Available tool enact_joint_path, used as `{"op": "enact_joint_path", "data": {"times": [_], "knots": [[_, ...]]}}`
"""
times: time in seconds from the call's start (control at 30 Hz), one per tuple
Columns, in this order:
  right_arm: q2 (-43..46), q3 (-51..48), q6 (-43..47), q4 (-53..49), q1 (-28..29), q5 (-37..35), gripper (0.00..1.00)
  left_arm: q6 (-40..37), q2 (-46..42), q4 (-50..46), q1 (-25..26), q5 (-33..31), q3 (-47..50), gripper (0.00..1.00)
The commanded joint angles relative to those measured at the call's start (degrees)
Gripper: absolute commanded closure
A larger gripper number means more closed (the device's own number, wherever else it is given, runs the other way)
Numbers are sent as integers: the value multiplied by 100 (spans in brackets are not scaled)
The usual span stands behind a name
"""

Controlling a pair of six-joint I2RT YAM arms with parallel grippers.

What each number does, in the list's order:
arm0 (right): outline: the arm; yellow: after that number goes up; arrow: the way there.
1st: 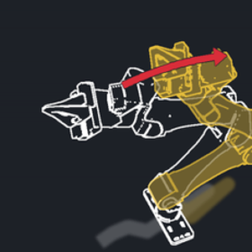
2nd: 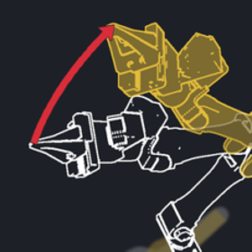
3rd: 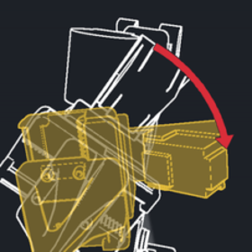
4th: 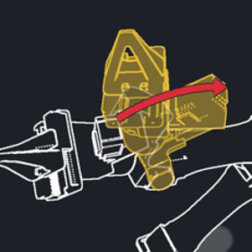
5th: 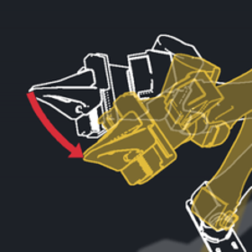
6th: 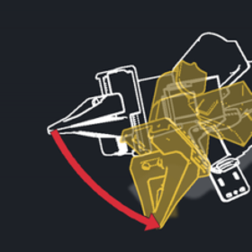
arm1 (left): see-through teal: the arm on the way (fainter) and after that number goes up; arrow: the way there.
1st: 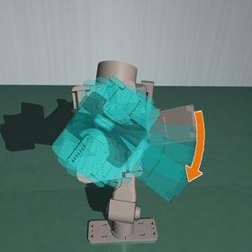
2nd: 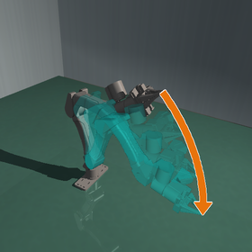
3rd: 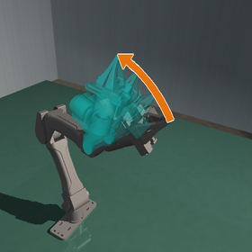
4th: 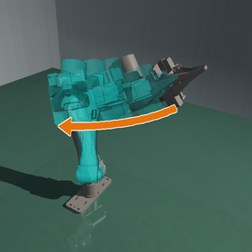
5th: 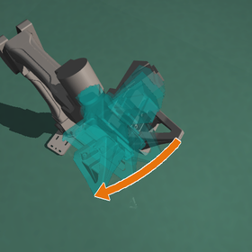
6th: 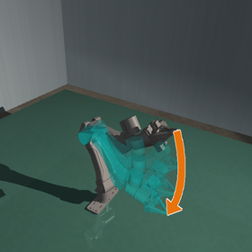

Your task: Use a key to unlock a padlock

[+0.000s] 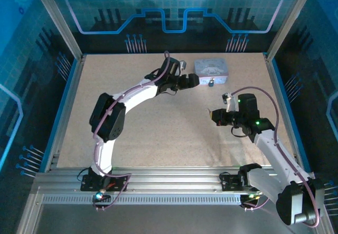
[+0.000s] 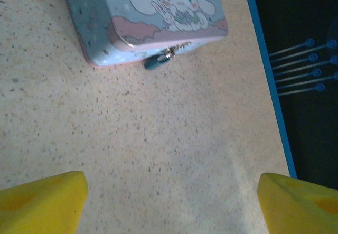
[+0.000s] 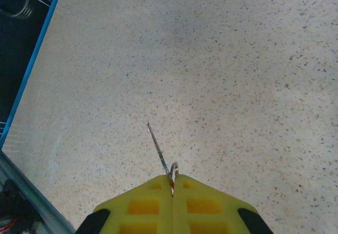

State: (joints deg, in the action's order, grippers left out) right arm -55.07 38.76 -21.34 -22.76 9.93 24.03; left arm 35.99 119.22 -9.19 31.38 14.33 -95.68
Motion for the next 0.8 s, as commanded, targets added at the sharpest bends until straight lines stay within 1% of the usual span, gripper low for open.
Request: {"op": "enact_joint_path", "data": {"times": [0.0,0.13,0.27,0.37,0.67,0.77], "knots": [[58,-70,68,-145,-106,85,99,332,466,-270,-109,-152,-585,15],[38,-113,78,-106,-144,160,99,615,1033,-28,-181,-41,-1113,17],[14,-141,78,-70,-193,235,99,675,1582,-137,-212,-67,-1844,17],[5,-149,86,-70,-208,277,99,818,1923,-107,-254,-21,-2198,17],[-4,-211,95,-35,-287,364,99,1144,2674,-44,-292,113,-3006,19],[4,-220,95,-44,-307,388,99,1226,2883,-48,-291,72,-3229,19]]}}
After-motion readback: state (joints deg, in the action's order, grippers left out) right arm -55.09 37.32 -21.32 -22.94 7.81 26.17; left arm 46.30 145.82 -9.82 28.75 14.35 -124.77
